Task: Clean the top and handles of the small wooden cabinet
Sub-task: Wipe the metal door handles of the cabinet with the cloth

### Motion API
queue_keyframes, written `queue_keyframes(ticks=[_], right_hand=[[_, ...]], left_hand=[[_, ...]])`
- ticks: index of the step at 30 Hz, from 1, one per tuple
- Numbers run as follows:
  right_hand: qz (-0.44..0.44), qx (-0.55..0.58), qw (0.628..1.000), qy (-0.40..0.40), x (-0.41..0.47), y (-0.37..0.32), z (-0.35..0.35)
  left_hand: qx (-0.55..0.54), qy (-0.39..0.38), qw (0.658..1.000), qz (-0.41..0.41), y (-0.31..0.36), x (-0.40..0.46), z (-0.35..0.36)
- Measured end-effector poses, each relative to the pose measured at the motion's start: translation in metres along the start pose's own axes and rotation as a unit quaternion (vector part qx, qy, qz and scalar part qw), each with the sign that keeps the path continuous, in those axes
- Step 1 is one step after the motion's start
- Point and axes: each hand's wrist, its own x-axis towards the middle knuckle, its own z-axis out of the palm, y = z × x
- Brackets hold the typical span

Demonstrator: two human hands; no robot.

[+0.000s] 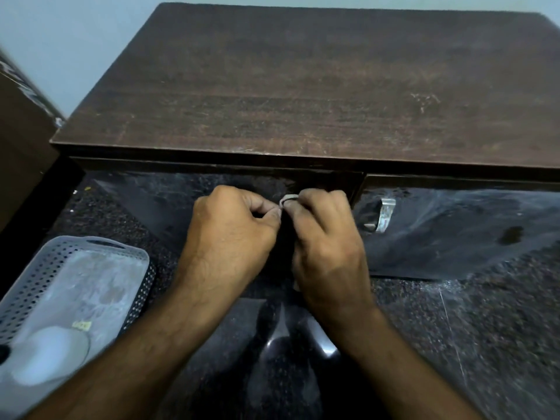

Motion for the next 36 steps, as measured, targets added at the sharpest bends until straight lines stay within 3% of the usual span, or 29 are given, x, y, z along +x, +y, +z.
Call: queue_keyframes(ticks=[3, 8, 14, 20, 25, 30, 33, 36], right_hand=[[-0.029, -0.031, 0.999, -0.013, -0.008, 0.009, -0.002], [-0.049, -0.077, 0.985, 0.147, 0.004, 0.009, 0.010], [-0.081, -0.119, 0.987, 0.077, -0.016, 0.021, 0.015], [-0.078, -0.088, 0.973, 0.201, 0.011, 0.015, 0.002], [-0.099, -0.131, 0.980, 0.110, -0.011, 0.021, 0.011], [-0.080, -0.115, 0.981, 0.135, -0.005, 0.023, 0.006], [-0.086, -0.141, 0.981, 0.102, -0.009, 0.021, 0.008], [-0.096, -0.120, 0.985, 0.076, -0.012, 0.019, 0.002]], left_hand=[[0.010, -0.013, 1.000, -0.024, -0.005, -0.001, -0.005], [0.013, -0.043, 0.998, -0.035, -0.011, -0.004, -0.009], [0.011, -0.055, 0.997, -0.049, -0.016, -0.003, -0.013], [0.023, -0.080, 0.995, -0.049, -0.016, -0.002, -0.009], [0.036, -0.122, 0.990, -0.067, -0.017, -0.003, -0.007], [0.063, -0.162, 0.984, -0.024, -0.006, -0.004, 0.000], [0.010, -0.192, 0.981, -0.035, -0.004, -0.004, 0.005], [-0.124, -0.215, 0.963, -0.108, -0.003, -0.005, 0.008]])
